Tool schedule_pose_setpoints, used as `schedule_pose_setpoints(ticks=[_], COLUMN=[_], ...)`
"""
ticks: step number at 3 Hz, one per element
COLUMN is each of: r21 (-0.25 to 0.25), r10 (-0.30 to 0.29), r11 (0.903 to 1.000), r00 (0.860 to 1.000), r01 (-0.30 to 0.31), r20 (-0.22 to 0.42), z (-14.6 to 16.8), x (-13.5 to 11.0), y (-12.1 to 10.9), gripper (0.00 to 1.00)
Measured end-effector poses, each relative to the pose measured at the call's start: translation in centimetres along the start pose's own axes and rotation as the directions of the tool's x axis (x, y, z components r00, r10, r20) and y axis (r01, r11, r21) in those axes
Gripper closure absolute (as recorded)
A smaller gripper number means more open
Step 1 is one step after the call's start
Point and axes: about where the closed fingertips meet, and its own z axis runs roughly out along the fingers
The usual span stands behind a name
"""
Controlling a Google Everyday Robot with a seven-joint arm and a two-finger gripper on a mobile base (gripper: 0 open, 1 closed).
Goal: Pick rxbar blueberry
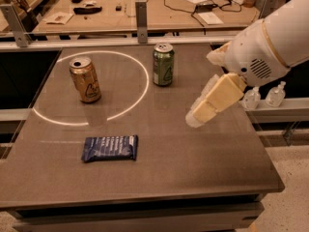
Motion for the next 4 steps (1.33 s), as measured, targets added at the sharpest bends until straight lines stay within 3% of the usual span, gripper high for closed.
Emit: schedule_pose_setpoints(ticks=[1, 2, 3, 4], r21=[-0.074, -0.111, -0.112, -0.177], r10=[-0.054, -0.118, -0.119, -0.144], r11=[0.9955, 0.986, 0.9857, 0.9716], r00=[0.997, 0.991, 0.991, 0.986], r01=[0.059, 0.125, 0.126, 0.157], r20=[0.062, 0.068, 0.069, 0.084], z=[2.8, 5.1, 5.1, 7.4], x=[-2.0, -3.8, -3.9, -5.2], y=[1.1, 2.1, 2.2, 4.8], gripper=[0.0, 0.0, 0.0, 0.0])
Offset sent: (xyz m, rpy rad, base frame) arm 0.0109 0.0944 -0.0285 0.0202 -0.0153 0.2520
